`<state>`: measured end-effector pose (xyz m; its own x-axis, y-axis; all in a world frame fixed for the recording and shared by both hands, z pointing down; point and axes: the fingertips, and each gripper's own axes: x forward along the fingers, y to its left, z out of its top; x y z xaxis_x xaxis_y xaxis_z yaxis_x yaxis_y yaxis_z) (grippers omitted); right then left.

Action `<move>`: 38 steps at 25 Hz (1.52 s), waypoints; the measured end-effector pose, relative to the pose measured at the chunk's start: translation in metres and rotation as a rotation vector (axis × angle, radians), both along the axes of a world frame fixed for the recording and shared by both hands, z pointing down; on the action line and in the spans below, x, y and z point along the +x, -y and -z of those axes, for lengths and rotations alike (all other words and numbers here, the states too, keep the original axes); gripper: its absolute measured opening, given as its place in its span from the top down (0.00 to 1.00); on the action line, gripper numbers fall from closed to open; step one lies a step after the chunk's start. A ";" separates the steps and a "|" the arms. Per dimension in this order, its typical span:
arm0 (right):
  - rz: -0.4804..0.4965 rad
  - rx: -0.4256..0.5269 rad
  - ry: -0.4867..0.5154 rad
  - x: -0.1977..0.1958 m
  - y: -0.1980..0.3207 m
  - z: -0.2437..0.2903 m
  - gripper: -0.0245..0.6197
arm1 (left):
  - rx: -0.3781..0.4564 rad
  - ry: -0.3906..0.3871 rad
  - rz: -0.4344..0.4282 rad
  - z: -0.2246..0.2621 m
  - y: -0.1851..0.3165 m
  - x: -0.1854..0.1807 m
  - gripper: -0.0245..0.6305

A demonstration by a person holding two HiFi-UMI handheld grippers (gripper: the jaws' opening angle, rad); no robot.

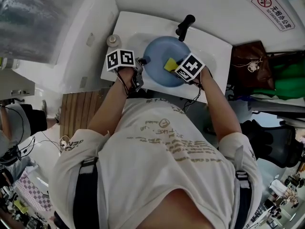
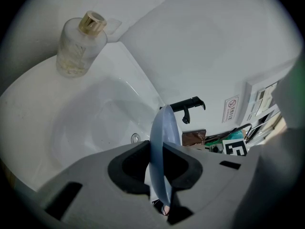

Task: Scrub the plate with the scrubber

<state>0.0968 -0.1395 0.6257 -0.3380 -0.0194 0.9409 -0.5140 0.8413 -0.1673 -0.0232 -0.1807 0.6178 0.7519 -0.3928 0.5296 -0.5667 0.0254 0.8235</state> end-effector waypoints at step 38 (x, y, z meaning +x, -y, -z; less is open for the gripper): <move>0.246 0.061 -0.049 -0.060 -0.007 0.013 0.66 | 0.022 -0.005 -0.088 0.003 -0.005 0.003 0.87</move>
